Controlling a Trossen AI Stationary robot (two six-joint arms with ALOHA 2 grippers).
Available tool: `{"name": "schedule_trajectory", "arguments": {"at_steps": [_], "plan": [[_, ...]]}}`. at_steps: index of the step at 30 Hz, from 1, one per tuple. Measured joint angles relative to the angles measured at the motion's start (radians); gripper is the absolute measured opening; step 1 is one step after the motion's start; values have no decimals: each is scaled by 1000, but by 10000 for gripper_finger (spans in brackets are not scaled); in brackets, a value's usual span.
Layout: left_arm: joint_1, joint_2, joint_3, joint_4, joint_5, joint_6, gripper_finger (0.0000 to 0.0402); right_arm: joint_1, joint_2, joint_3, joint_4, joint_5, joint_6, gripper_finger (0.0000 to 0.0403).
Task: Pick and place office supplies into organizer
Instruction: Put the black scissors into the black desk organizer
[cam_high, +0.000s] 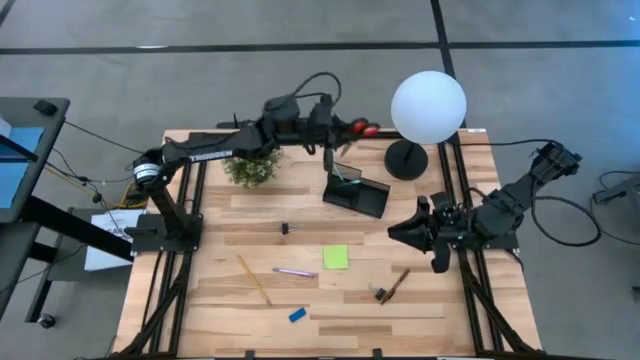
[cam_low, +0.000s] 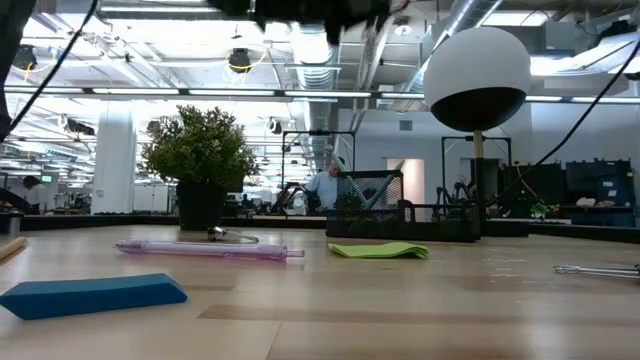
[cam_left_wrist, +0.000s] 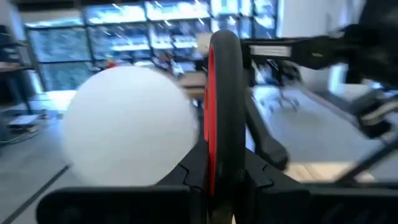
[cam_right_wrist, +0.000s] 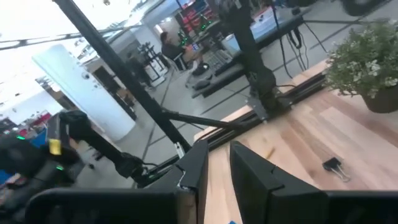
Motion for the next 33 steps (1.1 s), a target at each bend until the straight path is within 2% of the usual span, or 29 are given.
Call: {"name": "schedule_trajectory", "arguments": {"at_steps": [3,7,10,12,18,23,31,33], "plan": [[21,7,-154,191,-36,-43,23,17,1,0,-4,22,0,60],[24,7,-317,463,-12,-72,23,23,18,0,-7,42,-14,60],[37,38,-375,671,-11,-150,23,22,24,0,-3,43,-23,60],[46,75,-396,723,-20,-186,23,15,27,-1,-8,42,-23,60],[41,209,-396,770,-25,-246,23,-27,31,0,-4,42,-23,60],[45,293,-395,907,-37,-318,23,-43,31,0,1,39,-23,60],[36,367,-393,876,-74,-365,23,-43,31,0,4,39,-23,60],[28,366,-392,851,-107,-370,38,-43,31,0,4,39,-23,60]]}}
